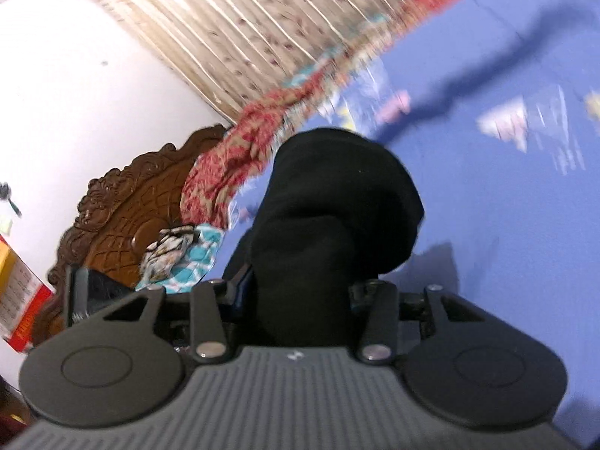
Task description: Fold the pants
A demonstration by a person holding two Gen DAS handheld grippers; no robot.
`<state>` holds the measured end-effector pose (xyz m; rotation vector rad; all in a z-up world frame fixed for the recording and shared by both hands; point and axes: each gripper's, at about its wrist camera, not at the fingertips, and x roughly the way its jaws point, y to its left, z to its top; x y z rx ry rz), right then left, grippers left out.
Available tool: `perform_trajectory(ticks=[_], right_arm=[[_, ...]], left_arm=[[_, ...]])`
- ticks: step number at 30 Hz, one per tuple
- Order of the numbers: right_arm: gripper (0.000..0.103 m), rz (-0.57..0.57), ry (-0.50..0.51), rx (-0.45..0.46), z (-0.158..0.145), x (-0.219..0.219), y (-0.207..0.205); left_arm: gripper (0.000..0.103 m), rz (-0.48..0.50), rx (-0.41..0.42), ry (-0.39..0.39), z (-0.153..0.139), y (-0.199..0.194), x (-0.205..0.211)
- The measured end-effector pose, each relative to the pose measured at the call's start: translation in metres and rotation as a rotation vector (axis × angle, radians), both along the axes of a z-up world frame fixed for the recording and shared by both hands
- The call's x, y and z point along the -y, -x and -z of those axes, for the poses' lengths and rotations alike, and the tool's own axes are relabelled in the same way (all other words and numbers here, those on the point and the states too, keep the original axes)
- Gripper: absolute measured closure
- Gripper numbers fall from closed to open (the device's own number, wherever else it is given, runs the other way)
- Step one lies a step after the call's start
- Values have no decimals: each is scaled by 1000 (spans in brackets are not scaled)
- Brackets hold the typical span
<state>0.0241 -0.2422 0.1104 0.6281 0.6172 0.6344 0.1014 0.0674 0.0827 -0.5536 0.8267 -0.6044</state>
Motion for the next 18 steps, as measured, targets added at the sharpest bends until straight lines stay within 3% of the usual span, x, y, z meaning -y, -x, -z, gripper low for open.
perform_trajectory(ticks=[4, 9, 18], right_arm=[[55, 39, 4, 54, -8, 4, -48], [56, 99, 8, 88, 3, 7, -110], [57, 200, 73, 42, 57, 10, -180]], left_arm=[[36, -15, 80, -52, -20, -47, 14], [36, -37, 115, -96, -23, -108, 31], [42, -79, 102, -246, 29, -187, 56]])
